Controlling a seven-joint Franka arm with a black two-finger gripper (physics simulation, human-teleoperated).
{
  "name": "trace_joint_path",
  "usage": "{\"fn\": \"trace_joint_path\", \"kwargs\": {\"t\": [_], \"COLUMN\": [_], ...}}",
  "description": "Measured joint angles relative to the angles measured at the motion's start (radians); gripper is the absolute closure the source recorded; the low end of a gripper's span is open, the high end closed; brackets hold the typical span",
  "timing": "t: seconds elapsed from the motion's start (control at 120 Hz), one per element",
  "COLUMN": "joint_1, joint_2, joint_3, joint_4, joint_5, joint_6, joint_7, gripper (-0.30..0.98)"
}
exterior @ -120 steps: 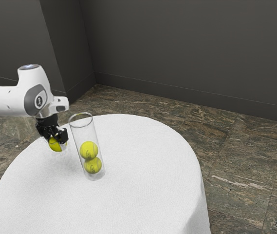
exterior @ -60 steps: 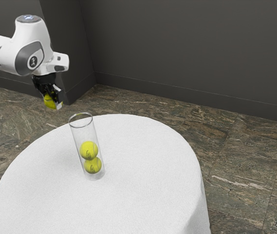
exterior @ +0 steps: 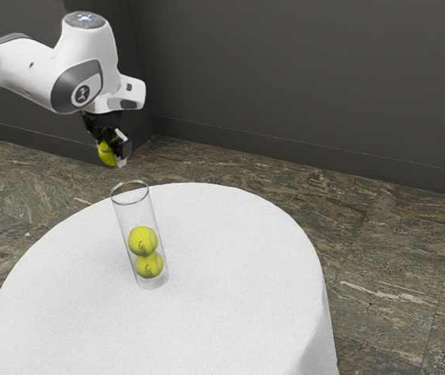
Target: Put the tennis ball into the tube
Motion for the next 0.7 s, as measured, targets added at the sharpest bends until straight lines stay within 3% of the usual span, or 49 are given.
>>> {"fn": "trace_joint_path", "kwargs": {"t": [0.475, 0.7], "joint_1": [-0.007, -0.013], "joint_2": [-0.022, -0.046], "joint_3": [-0.081, -0.135], "joint_4": [0.003, 0.007], "joint_5": [-0.001, 0.035], "joint_6": [-0.145, -0.216], "joint_7": [-0.127, -0.195], "gripper": [0.36, 0.37]}}
